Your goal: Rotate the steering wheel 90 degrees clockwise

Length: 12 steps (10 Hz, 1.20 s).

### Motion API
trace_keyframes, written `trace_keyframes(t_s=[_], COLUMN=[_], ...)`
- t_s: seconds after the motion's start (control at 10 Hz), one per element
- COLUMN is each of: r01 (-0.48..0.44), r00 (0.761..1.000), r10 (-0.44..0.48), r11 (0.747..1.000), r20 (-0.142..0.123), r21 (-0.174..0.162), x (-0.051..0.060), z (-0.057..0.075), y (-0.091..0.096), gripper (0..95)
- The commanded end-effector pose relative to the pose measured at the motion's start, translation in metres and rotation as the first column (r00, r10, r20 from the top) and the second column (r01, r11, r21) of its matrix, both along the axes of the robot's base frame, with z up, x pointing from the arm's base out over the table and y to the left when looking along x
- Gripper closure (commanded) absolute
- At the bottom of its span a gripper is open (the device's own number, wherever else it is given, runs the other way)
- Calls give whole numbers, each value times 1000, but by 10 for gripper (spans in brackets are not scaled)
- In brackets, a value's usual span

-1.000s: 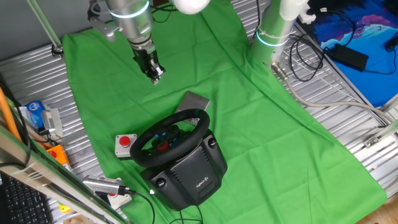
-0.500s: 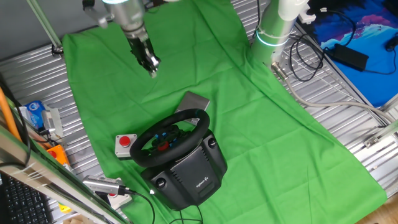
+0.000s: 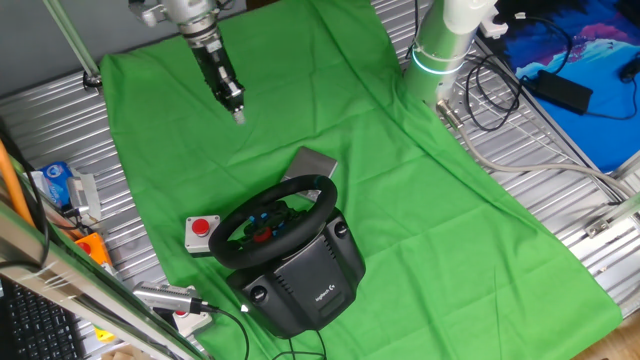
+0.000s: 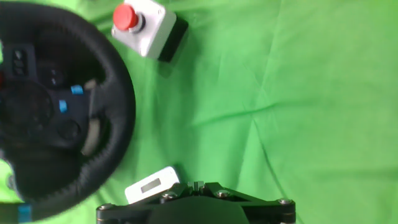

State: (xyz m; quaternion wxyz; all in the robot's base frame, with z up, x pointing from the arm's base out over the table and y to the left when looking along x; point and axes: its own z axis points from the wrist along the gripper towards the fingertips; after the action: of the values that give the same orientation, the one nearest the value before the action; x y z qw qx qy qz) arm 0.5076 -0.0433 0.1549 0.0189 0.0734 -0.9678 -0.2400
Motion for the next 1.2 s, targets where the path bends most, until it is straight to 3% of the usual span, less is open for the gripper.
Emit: trace_keyframes(t_s=[0.1, 0.7, 1.2], r01=[20, 41, 51], r00=[1000, 999, 998], r10=[-20, -41, -51], r11=[1000, 999, 998], r20=[-7, -35, -38], r21=[13, 14, 19], x=[5, 7, 8], z=[-4, -10, -13], y=[13, 39, 52], gripper=[950, 950, 950])
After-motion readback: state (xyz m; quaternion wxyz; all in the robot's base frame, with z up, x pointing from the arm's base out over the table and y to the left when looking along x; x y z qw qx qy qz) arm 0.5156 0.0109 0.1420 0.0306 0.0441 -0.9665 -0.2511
